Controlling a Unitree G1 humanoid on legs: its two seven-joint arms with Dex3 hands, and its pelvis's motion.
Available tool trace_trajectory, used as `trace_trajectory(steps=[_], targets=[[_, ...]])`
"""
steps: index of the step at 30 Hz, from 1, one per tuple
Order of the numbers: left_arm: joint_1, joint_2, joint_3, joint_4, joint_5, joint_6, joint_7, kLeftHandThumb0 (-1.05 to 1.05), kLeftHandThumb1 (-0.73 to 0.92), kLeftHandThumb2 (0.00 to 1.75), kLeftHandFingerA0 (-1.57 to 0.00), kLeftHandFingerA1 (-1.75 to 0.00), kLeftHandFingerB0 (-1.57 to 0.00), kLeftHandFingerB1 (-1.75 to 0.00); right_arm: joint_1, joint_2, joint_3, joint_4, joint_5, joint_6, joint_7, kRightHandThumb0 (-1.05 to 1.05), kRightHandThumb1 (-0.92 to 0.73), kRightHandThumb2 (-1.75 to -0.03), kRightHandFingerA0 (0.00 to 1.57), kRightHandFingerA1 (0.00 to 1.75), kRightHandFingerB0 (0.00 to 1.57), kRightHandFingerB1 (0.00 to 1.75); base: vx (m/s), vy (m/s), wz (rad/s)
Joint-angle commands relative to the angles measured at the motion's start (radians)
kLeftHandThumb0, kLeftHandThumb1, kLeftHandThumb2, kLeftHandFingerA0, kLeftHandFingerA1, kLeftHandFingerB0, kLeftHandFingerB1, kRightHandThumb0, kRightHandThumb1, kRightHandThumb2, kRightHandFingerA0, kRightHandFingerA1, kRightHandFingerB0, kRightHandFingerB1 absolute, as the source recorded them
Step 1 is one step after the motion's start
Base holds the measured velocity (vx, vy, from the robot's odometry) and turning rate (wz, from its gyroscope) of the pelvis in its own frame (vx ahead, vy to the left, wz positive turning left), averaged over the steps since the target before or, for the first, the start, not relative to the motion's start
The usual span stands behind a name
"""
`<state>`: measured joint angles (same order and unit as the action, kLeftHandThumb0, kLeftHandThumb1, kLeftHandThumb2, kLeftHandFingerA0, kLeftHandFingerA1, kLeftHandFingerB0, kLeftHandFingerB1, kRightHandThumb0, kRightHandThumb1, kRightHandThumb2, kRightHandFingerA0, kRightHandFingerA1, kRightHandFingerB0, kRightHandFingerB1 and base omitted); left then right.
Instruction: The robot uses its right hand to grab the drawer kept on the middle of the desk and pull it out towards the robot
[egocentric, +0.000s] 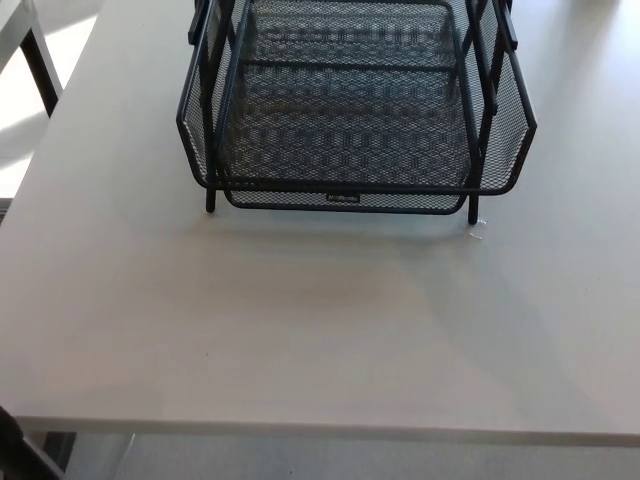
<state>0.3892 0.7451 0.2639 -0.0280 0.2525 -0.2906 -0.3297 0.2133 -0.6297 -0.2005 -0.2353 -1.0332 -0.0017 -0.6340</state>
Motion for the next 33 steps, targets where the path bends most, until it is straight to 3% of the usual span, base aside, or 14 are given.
trace_trajectory(steps=[1, 3, 6, 7, 13, 14, 15, 21, 22, 27, 29, 31, 32, 33], targets=[[-0.001, 0.007, 0.012, 0.006, 0.003, -0.014, 0.003, -0.29, 0.58, 0.57, -0.80, -0.87, -0.80, -0.59, 0.048, 0.013, -0.123, 0.153, 0.110, -0.055, -0.132, -0.86, -0.51, -0.92, 0.00, 0.09, 0.07, 0.34, 0.00, 0.000, 0.00], [-0.003, 0.008, 0.013, 0.010, 0.004, -0.013, 0.004, -0.28, 0.58, 0.57, -0.80, -0.86, -0.80, -0.58, 0.040, 0.003, -0.140, 0.217, 0.118, -0.086, -0.175, -0.86, -0.60, -0.59, 0.00, 0.21, 0.09, 0.35, 0.00, 0.000, 0.00], [-0.010, 0.002, 0.008, 0.017, 0.001, -0.018, 0.006, -0.27, 0.57, 0.57, -0.81, -0.87, -0.81, -0.59, 0.033, -0.005, -0.179, 0.335, 0.109, -0.058, -0.251, -0.92, -0.66, -0.64, 0.00, 0.27, 0.03, 0.36, 0.00, 0.000, 0.00], [-0.006, 0.004, 0.009, 0.007, 0.001, -0.003, 0.000, -0.27, 0.58, 0.57, -0.79, -0.86, -0.79, -0.59, 0.025, -0.012, -0.199, 0.434, 0.115, -0.039, -0.297, -0.92, -0.59, -1.00, 0.07, 0.15, 0.07, 0.36, 0.00, 0.000, 0.00], [0.001, -0.001, 0.009, 0.024, 0.002, -0.026, 0.009, -0.29, 0.58, 0.57, -0.81, -0.86, -0.80, -0.59, -0.023, -0.045, -0.199, 0.838, 0.162, -0.102, -0.458, -0.85, -0.58, -0.98, 0.08, 0.46, 0.00, 0.39, 0.00, 0.000, 0.00], [0.001, -0.001, 0.008, 0.023, 0.004, -0.022, 0.011, -0.28, 0.58, 0.57, -0.81, -0.85, -0.80, -0.57, -0.027, -0.045, -0.189, 0.883, 0.155, -0.079, -0.457, -0.83, -0.76, -0.62, 0.01, 0.45, 0.01, 0.35, 0.00, 0.000, 0.00], [0.001, -0.002, 0.008, 0.023, 0.006, -0.021, 0.012, -0.28, 0.57, 0.57, -0.81, -0.85, -0.81, -0.58, -0.026, -0.040, -0.184, 0.906, 0.156, -0.069, -0.451, -0.82, -0.55, -0.96, 0.07, 0.40, 0.00, 0.37, 0.00, 0.000, 0.00], [0.008, -0.006, 0.007, 0.020, 0.006, -0.021, 0.013, -0.29, 0.57, 0.58, -0.80, -0.84, -0.80, -0.57, -0.047, 0.017, -0.152, 1.096, 0.206, -0.095, -0.413, -0.75, -0.50, -0.90, 0.00, 0.38, 0.07, 0.42, 0.00, 0.000, 0.00], [0.009, -0.005, 0.007, 0.021, 0.007, -0.027, 0.015, -0.29, 0.58, 0.58, -0.80, -0.85, -0.79, -0.57, -0.047, 0.025, -0.150, 1.103, 0.219, -0.099, -0.382, -0.74, -0.65, -0.60, 0.00, 0.40, 0.11, 0.36, 0.00, 0.000, 0.00], [0.010, -0.001, 0.006, 0.018, 0.012, -0.021, 0.012, -0.28, 0.58, 0.58, -0.79, -0.84, -0.80, -0.57, -0.074, 0.069, -0.129, 1.182, 0.269, -0.134, -0.293, -0.69, -0.47, -0.87, 0.00, 0.30, 0.11, 0.44, 0.00, 0.000, 0.00], [0.009, 0.002, 0.005, 0.022, 0.019, -0.025, 0.014, -0.28, 0.58, 0.57, -0.78, -0.83, -0.79, -0.57, -0.085, 0.078, -0.116, 1.207, 0.268, -0.121, -0.282, -0.71, -0.63, -0.59, 0.00, 0.35, 0.18, 0.34, 0.00, 0.000, 0.00], [0.012, -0.004, 0.007, 0.010, 0.014, -0.006, 0.011, -0.29, 0.58, 0.58, -0.78, -0.83, -0.79, -0.57, -0.100, 0.093, -0.096, 1.235, 0.271, -0.108, -0.271, -0.76, -0.49, -0.86, 0.00, 0.42, 0.16, 0.49, 0.00, 0.000, 0.00], [0.012, -0.006, 0.008, 0.010, 0.014, -0.006, 0.014, -0.28, 0.57, 0.58, -0.79, -0.82, -0.80, -0.56, -0.105, 0.097, -0.084, 1.242, 0.277, -0.100, -0.228, -0.71, -0.62, -0.58, 0.01, 0.48, 0.17, 0.34, 0.00, 0.000, 0.00], [0.013, -0.001, 0.006, 0.011, 0.021, -0.009, 0.013, -0.29, 0.58, 0.58, -0.78, -0.82, -0.79, -0.56, -0.110, 0.105, -0.072, 1.252, 0.278, -0.102, -0.229, -0.39, -0.34, -0.94, 0.05, 0.56, 0.00, 0.49, 0.00, 0.000, 0.00]])
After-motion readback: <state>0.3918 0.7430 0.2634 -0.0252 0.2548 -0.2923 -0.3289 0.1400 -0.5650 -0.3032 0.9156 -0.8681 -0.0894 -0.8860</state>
